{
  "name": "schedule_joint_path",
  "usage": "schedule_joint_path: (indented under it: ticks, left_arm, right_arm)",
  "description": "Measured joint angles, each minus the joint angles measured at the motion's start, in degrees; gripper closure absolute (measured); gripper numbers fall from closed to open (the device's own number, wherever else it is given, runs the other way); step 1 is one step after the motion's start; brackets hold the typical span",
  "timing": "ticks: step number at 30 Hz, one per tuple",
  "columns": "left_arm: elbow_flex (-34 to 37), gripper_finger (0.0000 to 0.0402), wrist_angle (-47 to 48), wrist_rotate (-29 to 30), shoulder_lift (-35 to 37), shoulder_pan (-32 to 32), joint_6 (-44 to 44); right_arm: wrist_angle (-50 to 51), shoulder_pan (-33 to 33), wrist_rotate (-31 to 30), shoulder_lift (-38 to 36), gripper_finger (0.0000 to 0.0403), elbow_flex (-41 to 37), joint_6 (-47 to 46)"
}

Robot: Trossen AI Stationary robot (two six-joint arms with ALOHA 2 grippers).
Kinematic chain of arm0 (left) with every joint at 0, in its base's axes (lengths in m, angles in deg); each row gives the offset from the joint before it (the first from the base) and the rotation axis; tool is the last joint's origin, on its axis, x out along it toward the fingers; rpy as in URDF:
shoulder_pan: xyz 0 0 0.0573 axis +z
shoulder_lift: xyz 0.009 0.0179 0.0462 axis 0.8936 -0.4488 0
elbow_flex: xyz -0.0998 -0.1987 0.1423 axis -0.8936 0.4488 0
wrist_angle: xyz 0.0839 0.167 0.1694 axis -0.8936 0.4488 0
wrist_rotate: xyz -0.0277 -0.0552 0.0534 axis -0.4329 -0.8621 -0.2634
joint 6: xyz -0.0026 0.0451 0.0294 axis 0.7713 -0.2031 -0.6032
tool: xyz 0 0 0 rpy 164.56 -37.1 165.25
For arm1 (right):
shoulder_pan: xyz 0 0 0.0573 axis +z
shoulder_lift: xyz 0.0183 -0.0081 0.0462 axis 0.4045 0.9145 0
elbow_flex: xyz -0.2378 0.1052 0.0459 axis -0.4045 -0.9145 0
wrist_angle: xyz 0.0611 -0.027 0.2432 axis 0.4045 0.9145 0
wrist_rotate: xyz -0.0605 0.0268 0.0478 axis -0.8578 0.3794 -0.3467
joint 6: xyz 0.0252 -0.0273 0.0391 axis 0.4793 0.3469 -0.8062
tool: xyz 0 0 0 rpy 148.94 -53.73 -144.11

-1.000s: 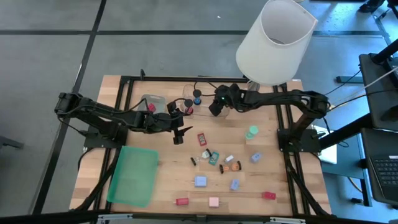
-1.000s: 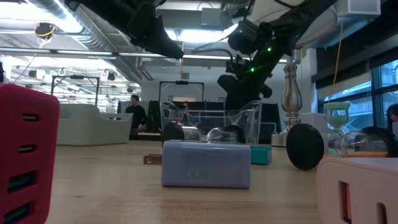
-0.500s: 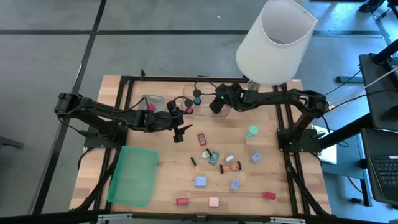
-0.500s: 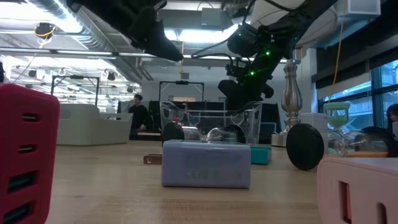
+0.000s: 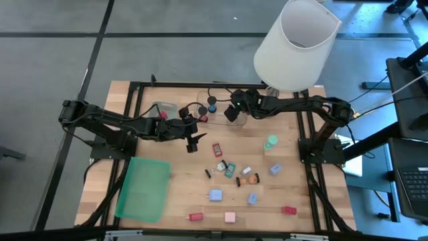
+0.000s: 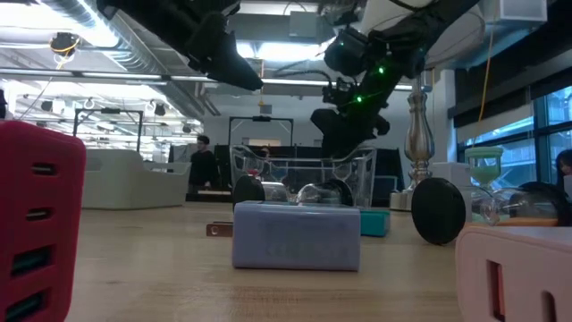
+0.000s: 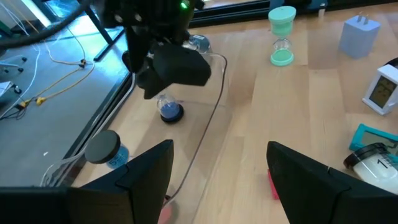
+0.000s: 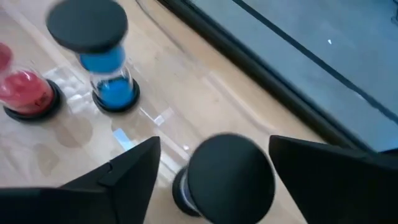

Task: Pick & Place Office items
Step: Put the purple hourglass into the transparent bin, then put the light blue hourglass into the transparent bin

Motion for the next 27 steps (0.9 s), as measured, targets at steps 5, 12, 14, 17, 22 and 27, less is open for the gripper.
schedule_joint_path:
  ticks: [5, 12, 14, 17, 22, 27]
  left_arm:
    - [0.0, 0.0146, 0.0, 0.0, 0.0, 0.0, 0.1]
    - [0.0, 0.0146, 1.3, 0.0, 0.0, 0.0, 1.7]
    - [0.0, 0.0146, 2.9, 0.0, 0.0, 0.0, 2.6]
    - [0.0, 0.0146, 4.7, 0.0, 0.0, 0.0, 3.8]
    - [0.6, 0.0146, 4.4, 0.0, 0.0, 0.0, 4.6]
    - [0.6, 0.0146, 4.4, 0.0, 0.0, 0.0, 5.4]
  right_arm:
    - [14.4, 0.0, 0.0, -0.1, 0.0077, 9.3, -1.7]
    - [35.1, 3.4, -2.3, -0.1, 0.0085, 19.0, -3.1]
    - [41.8, 5.5, -3.3, -0.1, 0.0090, 20.2, -4.4]
    - [49.8, 8.9, -4.8, -0.1, 0.0097, 20.8, -8.1]
    - [60.1, 14.1, -5.0, -0.1, 0.0107, 20.8, -12.9]
    - [69.5, 18.5, -5.0, -0.6, 0.0110, 20.8, -18.4]
